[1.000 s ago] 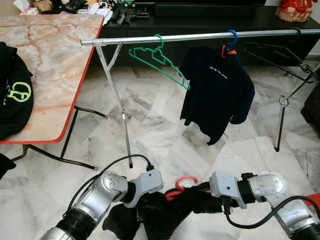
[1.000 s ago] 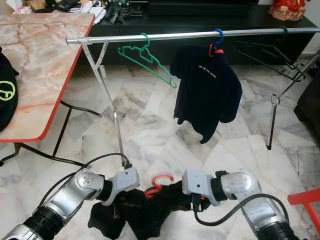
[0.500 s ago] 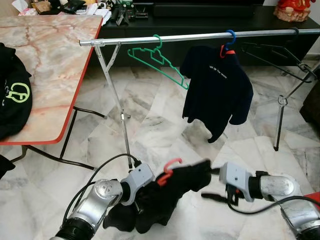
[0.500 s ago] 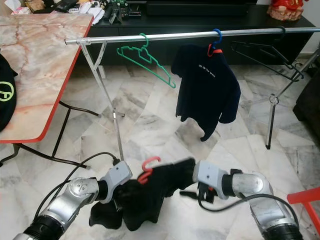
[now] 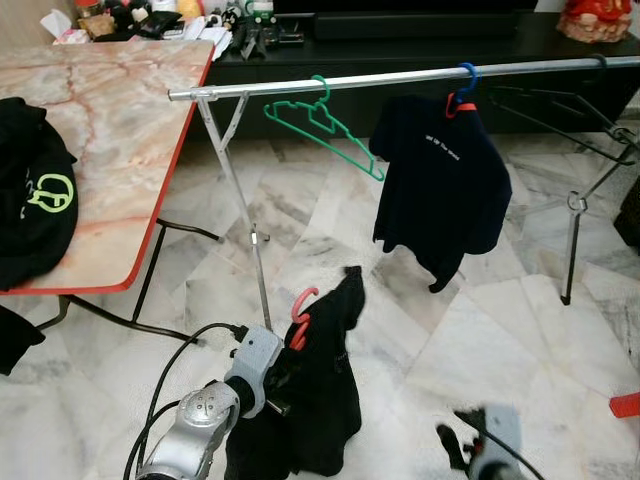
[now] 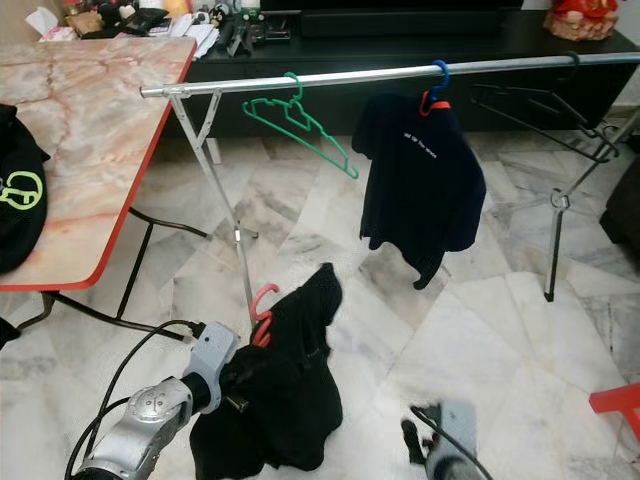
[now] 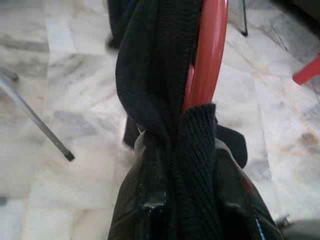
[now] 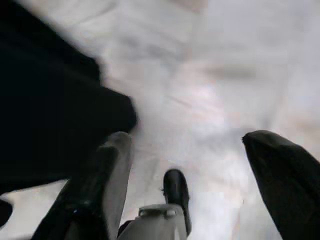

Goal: Hang hanger

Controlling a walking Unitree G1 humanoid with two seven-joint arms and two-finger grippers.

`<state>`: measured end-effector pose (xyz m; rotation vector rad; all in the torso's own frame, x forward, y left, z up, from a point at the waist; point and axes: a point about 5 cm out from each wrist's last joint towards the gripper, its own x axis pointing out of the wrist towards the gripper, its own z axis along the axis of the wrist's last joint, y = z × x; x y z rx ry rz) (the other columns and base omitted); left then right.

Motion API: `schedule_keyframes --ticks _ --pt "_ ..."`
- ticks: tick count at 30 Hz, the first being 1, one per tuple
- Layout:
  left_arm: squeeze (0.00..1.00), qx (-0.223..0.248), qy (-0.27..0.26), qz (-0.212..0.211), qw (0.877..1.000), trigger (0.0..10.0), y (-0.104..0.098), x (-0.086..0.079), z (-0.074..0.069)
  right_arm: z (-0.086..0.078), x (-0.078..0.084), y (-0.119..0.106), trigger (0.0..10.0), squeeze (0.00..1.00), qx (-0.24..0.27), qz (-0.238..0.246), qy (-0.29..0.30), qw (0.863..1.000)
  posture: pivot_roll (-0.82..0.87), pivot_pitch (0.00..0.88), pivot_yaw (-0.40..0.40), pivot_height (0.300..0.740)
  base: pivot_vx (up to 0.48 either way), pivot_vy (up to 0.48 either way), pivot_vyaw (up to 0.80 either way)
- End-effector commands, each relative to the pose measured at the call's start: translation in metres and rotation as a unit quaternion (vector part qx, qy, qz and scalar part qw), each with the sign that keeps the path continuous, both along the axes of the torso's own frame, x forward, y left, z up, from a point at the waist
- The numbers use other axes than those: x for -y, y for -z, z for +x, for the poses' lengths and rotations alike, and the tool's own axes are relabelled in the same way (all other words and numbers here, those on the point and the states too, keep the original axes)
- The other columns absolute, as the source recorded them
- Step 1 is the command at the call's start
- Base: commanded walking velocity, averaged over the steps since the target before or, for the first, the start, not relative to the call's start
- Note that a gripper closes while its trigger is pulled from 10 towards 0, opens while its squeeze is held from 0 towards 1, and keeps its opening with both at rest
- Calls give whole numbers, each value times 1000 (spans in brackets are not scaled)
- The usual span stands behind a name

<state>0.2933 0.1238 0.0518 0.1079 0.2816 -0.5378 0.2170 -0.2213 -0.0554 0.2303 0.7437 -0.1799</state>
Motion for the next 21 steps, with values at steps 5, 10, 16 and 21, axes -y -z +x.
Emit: schedule_keyframes --ticks 5,10,16,21 --pt "0 16 -77 1 997 10000 1 -21 -2 -43 -8 28 10000 0 -77 15 59 995 -80 107 58 740 0 0 0" --pt "0 0 -82 -6 997 10000 7 -20 -4 -58 -11 35 10000 0 -96 28 74 992 -91 94 65 740 0 0 0" --pt "0 -6 -115 16 993 10000 8 -23 1 -67 -3 37 10000 0 -97 37 107 989 -80 77 54 740 205 0 0" --pt "0 -14 -121 2 993 10000 8 -23 2 -65 -2 36 10000 0 -93 41 115 988 -81 96 55 740 260 0 0"
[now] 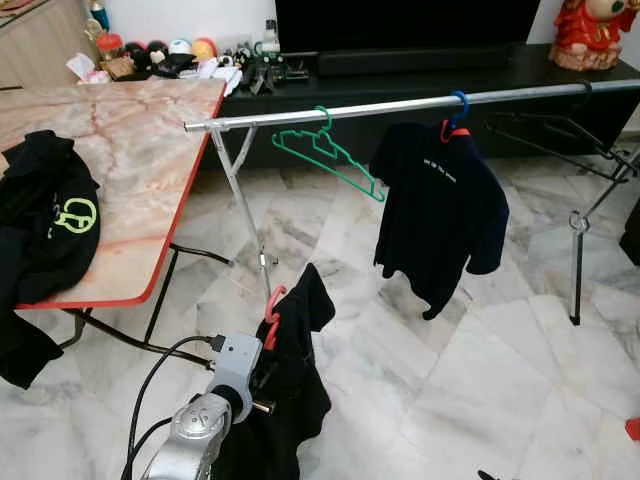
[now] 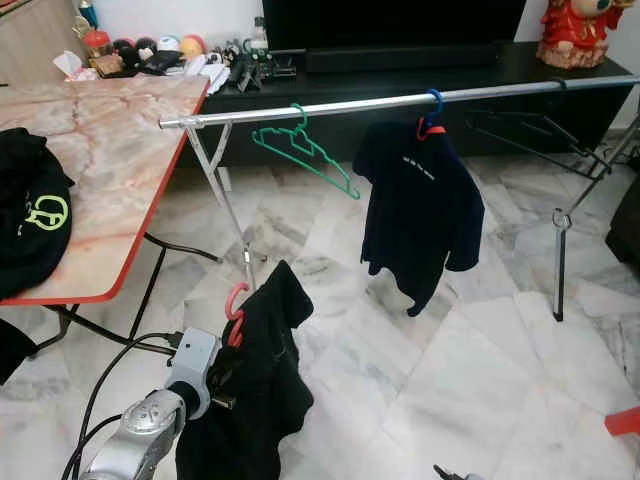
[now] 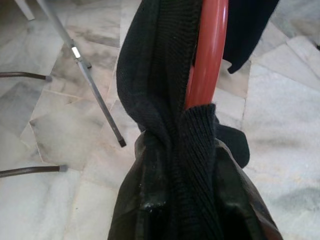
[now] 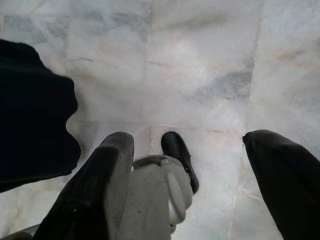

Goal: Hang hanger

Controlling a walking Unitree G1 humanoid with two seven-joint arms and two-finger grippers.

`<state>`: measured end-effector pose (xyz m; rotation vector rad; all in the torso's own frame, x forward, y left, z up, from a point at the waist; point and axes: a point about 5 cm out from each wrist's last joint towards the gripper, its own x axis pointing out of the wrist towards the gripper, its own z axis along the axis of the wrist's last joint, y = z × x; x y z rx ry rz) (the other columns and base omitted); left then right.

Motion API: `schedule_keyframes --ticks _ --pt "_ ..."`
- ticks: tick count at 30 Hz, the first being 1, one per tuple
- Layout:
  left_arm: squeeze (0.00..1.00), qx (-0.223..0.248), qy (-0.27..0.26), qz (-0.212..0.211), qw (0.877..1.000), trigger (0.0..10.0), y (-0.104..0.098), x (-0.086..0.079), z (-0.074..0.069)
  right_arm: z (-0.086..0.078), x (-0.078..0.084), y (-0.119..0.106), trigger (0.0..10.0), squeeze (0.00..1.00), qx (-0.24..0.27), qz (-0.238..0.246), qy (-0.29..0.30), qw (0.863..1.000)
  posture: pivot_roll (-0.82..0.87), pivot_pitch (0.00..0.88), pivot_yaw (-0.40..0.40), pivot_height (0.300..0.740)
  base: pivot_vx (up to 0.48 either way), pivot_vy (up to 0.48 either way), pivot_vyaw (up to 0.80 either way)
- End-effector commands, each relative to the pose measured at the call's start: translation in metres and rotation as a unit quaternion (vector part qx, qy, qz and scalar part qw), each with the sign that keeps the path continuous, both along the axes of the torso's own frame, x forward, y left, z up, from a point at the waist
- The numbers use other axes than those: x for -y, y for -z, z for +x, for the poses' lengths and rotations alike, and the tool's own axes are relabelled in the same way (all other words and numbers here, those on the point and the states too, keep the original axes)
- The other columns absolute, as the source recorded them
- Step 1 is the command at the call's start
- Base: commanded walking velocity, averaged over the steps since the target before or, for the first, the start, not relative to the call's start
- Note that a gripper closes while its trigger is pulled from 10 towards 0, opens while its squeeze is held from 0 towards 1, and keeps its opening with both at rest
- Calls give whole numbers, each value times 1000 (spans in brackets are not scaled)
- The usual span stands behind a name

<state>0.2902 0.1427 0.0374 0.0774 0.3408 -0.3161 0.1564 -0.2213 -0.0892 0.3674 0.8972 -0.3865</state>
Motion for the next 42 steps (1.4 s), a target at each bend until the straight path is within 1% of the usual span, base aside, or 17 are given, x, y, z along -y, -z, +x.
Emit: schedule_keyframes --ticks 1,4,9,12,17,21,25,32,34,40,42 --pt "0 10 -10 -5 1000 10000 -7 -4 5 -4 -2 2 10000 0 -5 8 7 1000 -83 98 54 740 266 0 0" --pt "0 17 -20 -11 1000 10000 -10 -5 9 4 -5 -1 10000 0 7 12 -14 1000 -82 116 55 740 283 0 0" --pt "0 15 -30 -24 999 10000 -14 -5 11 8 -6 -2 10000 0 19 21 -1 1000 -70 153 58 740 337 0 0" --pt "0 16 -30 -25 999 10000 -15 -5 11 7 -6 -2 10000 0 15 21 -8 1000 -68 166 56 740 344 0 0" --pt "0 16 -31 -26 999 10000 -15 -5 11 -2 1 1 10000 0 5 20 8 1000 -72 179 58 740 343 0 0" --pt "0 13 -30 -26 999 10000 -14 -5 11 0 -2 1 10000 0 7 24 8 1000 -75 190 62 740 346 0 0" --pt "0 12 -32 -28 999 10000 -15 -4 11 2 -5 0 10000 0 7 26 -8 1000 -71 197 56 740 349 0 0" --pt "0 13 -38 -30 999 10000 -15 -4 9 2 -4 0 10000 0 8 27 -12 1000 -73 204 48 740 351 0 0" --pt "0 23 -33 -29 999 10000 -16 -1 9 2 -3 0 10000 0 9 27 -12 1000 -73 204 45 740 307 0 0" --pt "0 20 -24 -26 999 10000 -14 2 7 2 -3 0 10000 0 10 28 -11 999 -84 205 53 740 0 0 0" --pt "0 29 -22 -36 999 10000 -17 3 8 2 -3 0 10000 0 10 28 -12 999 -83 203 49 740 0 -240 0"
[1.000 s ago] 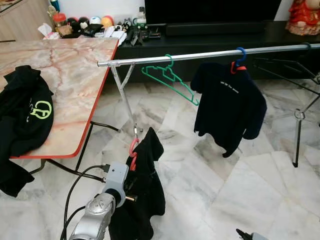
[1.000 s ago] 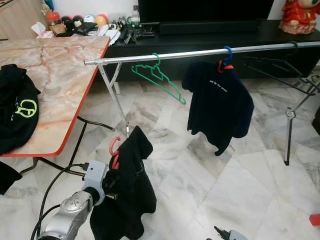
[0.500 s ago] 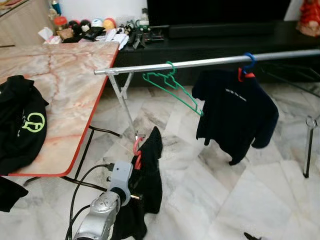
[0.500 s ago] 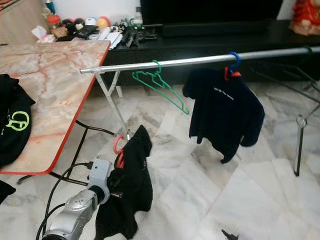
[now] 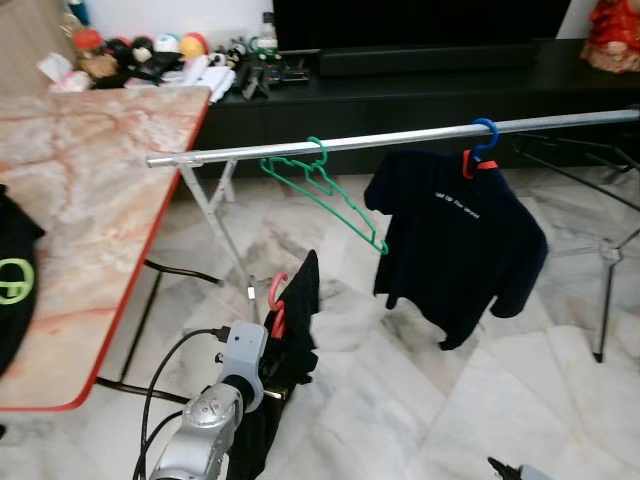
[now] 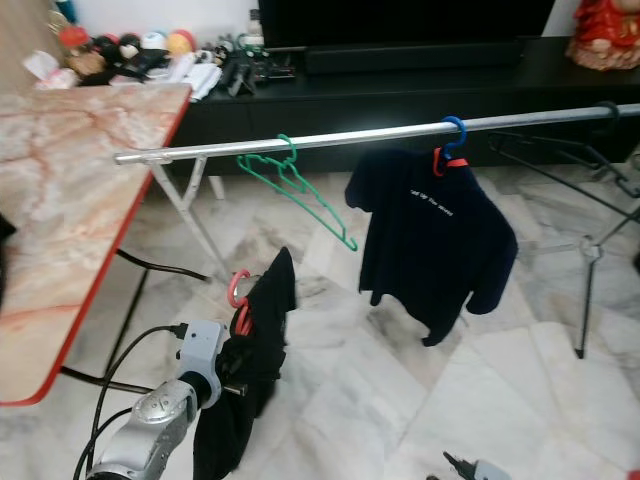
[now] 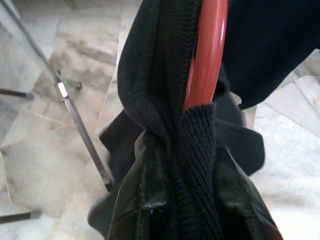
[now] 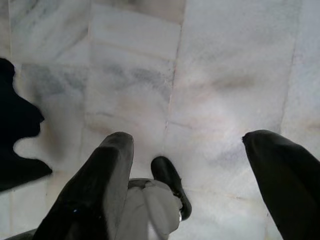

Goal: Hang hanger

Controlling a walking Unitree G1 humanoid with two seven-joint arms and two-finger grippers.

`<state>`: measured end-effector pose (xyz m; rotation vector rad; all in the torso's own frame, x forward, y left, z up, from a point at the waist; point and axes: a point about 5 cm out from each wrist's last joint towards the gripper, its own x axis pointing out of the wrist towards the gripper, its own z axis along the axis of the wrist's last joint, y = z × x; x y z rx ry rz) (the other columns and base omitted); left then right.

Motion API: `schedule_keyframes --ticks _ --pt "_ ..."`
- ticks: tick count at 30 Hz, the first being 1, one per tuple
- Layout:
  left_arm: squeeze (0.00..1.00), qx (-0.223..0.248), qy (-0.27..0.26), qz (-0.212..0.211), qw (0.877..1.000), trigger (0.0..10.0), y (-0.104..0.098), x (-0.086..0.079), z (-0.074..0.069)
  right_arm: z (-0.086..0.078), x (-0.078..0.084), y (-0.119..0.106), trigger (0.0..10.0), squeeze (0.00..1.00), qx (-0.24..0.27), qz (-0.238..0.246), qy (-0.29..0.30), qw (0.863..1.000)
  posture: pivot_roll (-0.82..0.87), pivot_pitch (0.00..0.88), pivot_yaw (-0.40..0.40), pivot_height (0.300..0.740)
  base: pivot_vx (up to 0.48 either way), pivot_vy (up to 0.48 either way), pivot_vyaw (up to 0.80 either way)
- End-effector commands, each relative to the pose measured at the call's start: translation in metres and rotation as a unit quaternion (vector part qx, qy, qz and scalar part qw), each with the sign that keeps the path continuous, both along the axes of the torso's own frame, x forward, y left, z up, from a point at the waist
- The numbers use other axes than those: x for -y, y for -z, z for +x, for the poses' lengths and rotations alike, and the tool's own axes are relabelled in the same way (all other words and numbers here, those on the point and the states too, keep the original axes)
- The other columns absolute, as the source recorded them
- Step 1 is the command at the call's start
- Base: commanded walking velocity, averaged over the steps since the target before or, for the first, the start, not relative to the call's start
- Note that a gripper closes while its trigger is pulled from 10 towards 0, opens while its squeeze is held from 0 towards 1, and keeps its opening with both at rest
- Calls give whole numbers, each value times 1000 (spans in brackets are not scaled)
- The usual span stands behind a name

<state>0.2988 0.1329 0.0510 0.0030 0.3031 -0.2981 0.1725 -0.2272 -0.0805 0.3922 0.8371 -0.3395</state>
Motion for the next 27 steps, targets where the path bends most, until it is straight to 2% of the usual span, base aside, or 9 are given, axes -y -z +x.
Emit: schedule_keyframes --ticks 1,27 --pt "0 19 -4 7 1000 10000 -4 -6 0 -15 -8 9 10000 0 -27 13 -4 1000 -83 203 49 740 0 -480 0" --pt "0 22 -18 14 999 10000 -4 -13 -2 -16 -10 10 10000 0 -33 8 -25 999 -68 158 45 740 0 -472 0"
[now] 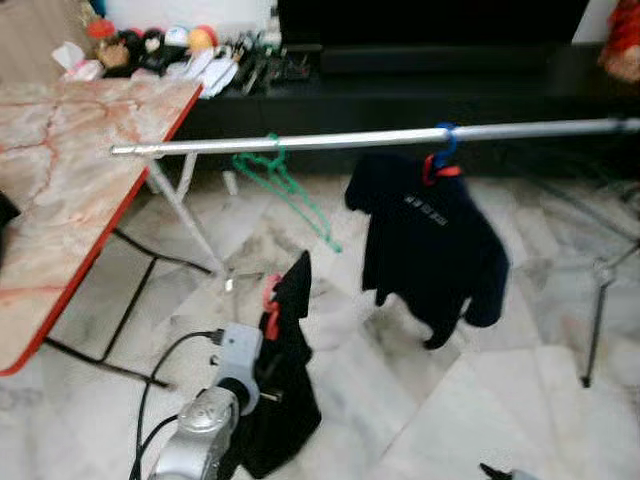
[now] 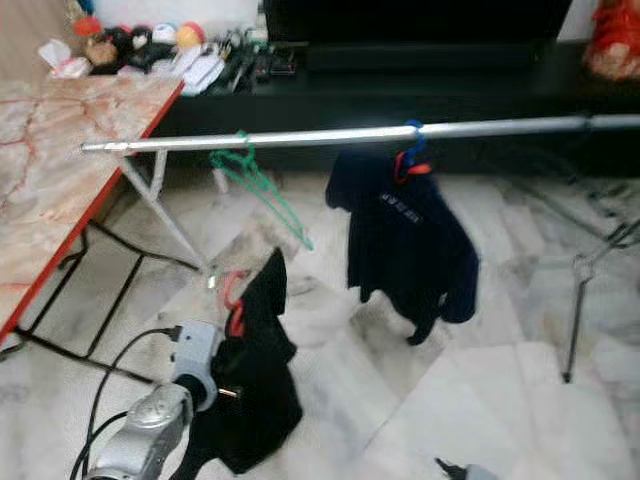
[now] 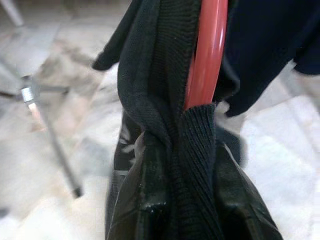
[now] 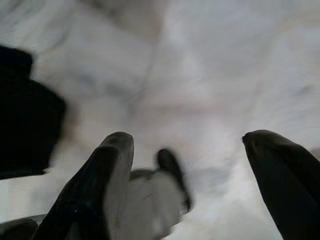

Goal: Hang hanger

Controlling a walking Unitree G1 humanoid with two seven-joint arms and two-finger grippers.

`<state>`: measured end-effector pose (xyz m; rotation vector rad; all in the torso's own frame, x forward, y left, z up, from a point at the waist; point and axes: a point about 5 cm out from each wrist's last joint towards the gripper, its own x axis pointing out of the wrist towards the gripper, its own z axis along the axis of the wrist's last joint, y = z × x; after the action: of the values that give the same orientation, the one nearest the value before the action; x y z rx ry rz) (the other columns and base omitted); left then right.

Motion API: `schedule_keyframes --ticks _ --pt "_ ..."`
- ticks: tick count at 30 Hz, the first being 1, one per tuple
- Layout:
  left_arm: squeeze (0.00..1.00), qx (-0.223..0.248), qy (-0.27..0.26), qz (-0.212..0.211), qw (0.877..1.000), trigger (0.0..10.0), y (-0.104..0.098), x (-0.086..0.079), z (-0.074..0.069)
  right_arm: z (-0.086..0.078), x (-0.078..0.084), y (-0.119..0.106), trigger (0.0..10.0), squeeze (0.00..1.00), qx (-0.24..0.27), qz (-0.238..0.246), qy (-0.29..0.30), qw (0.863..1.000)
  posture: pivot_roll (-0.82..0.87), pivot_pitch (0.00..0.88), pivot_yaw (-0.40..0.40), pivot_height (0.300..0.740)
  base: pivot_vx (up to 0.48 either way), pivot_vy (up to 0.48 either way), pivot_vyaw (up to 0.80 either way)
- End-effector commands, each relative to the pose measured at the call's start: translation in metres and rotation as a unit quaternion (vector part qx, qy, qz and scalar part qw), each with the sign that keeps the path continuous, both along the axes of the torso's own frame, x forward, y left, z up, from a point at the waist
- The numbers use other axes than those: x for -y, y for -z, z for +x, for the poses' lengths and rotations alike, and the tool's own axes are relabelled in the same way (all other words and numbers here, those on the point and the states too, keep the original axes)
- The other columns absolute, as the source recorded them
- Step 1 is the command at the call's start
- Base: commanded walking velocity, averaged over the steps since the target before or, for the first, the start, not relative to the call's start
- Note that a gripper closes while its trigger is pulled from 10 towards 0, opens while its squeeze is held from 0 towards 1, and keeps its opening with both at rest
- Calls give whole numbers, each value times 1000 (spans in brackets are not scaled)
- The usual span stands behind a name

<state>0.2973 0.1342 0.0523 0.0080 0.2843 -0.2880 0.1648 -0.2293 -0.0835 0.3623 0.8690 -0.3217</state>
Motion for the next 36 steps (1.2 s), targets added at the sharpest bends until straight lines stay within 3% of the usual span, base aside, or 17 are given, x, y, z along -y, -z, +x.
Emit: schedule_keyframes --ticks 1,7,23,26,36 --pt "0 12 -15 12 1000 10000 -2 -12 -1 -9 -12 7 10000 0 -18 14 -9 1000 -67 157 44 740 0 -469 0" --pt "0 15 -21 9 1000 10000 -2 -12 -2 -9 -12 7 10000 0 -21 12 -15 1000 -64 155 38 740 0 -466 0" --pt "0 22 -14 42 999 10000 0 -11 -8 -8 -8 6 10000 0 -22 8 -32 999 -55 183 18 740 0 0 0" --pt "0 28 -27 29 999 10000 -1 -11 -8 -8 -8 6 10000 0 -22 8 -33 999 -55 184 16 740 0 0 0" --pt "0 34 -26 38 998 10000 -3 -10 -7 -8 -8 5 10000 0 -22 8 -34 999 -56 188 16 740 179 -351 0"
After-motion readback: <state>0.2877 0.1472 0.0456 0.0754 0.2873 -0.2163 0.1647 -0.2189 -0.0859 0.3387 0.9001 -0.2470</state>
